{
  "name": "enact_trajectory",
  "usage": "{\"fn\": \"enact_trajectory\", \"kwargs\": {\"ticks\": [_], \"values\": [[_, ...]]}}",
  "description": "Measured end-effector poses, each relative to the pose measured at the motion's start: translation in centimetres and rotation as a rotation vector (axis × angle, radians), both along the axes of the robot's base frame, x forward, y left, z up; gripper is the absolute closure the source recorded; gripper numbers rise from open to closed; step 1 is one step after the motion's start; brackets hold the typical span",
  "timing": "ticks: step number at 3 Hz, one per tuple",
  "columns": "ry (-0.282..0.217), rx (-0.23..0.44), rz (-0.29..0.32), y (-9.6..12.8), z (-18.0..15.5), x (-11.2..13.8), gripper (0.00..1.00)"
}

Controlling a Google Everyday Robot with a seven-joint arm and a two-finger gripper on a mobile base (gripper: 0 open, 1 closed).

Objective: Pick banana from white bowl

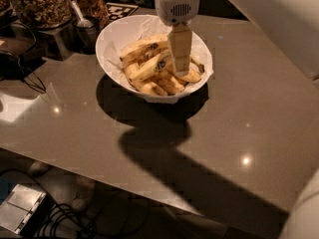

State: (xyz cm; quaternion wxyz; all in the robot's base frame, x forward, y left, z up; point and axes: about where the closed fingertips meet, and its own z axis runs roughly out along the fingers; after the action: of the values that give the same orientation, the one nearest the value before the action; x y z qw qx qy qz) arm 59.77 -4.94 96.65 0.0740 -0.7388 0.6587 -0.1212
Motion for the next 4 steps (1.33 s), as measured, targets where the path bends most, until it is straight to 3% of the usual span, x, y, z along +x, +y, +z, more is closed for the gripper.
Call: {"fn": "enact_trajectory", "kwargs": {"ticks": [1,2,3,4], "values": [[0.009,-0.031,0.018,0.8,-1.0,1.1,0.21],[0.014,-0.059,0.029,1.0,-1.7,2.0,0.24],[0.023,-0.084,0.041,1.3,-2.5,2.7,0.36],[0.041,-0.105,0.042,0.9,-3.7,3.6,0.39]]}}
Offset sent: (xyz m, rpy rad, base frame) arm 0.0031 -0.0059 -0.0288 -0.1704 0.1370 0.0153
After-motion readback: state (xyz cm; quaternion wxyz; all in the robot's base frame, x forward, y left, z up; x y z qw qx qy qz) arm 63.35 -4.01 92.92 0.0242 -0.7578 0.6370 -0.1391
